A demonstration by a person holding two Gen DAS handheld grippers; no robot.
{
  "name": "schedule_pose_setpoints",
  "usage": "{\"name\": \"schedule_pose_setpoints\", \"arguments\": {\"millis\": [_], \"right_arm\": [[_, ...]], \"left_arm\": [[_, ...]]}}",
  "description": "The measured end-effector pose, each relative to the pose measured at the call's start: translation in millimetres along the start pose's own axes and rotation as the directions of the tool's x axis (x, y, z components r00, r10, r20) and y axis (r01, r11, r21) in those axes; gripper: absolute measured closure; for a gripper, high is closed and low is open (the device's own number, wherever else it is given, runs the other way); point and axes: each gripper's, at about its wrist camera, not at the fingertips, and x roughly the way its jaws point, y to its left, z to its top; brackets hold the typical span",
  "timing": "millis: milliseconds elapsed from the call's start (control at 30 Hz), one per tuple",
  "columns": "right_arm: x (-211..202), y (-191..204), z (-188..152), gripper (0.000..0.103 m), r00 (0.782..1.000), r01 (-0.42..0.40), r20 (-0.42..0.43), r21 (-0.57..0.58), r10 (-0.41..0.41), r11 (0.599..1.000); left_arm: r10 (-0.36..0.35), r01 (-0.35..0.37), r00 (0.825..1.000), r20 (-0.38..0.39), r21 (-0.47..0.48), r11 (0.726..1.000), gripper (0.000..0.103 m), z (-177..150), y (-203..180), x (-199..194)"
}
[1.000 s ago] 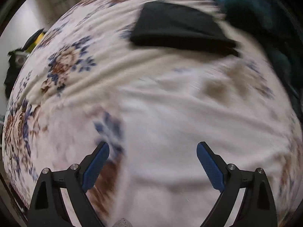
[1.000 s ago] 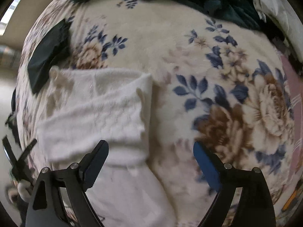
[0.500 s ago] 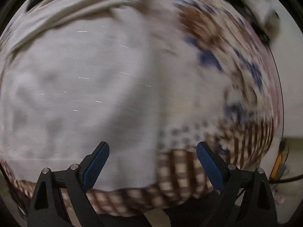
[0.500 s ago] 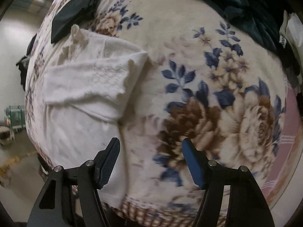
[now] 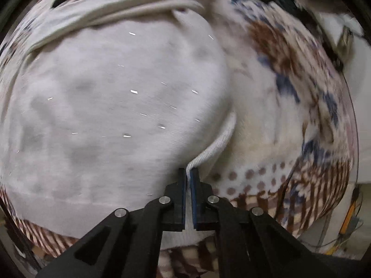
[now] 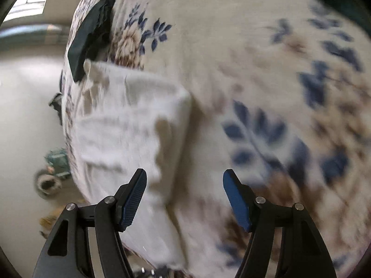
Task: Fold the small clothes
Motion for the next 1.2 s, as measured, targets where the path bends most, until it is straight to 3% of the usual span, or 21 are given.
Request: {"name": "schedule_pose_setpoints", "arguments": {"millis": [67,133,200,533,700,800,1033,1200], "right_arm": [[18,-5,18,0.033,1.0,-0.027,-0.006,0.057,0.027,0.998],[32,-9,31,0.042,0.998,-0.06,0.003,0.116,0.06,0.991],[38,-5,35,0.089,0.997,-0.072,0.008,0.126,0.071,0.989],[-6,70,30,0.091,0.995,-0.016,0.096,0.027,0.014,0.999],[-22,155,26,0.092,0.992,0.058,0.117,-0.09,-0.048,0.994],[-15,210,23,0.092,0.99,0.101,0.113,-0.146,-0.085,0.984],[69,352,35,0.092,0.974,0.22,0.115,-0.257,-0.197,0.941],[166,433,48,0.092,0.948,0.318,0.097,-0.303,-0.303,0.898]], "left_arm": [[-0.018,0.019,1.0,0.013,-0.064,0.998,0.102,2,10,-12],[-0.032,0.034,0.999,0.026,-0.097,0.995,0.102,-3,12,-20],[-0.049,0.054,0.998,0.044,-0.14,0.989,0.102,-4,23,-34],[-0.016,0.062,0.99,0.143,-0.321,0.945,0.102,-12,101,-108],[0.03,0.049,0.981,0.191,-0.393,0.918,0.102,-25,155,-136],[0.033,0.061,0.98,0.197,-0.454,0.889,0.102,-36,195,-141],[0.023,0.097,0.978,0.208,-0.548,0.831,0.102,-60,283,-133],[0.012,0.108,0.983,0.183,-0.628,0.77,0.103,-78,355,-115]]}}
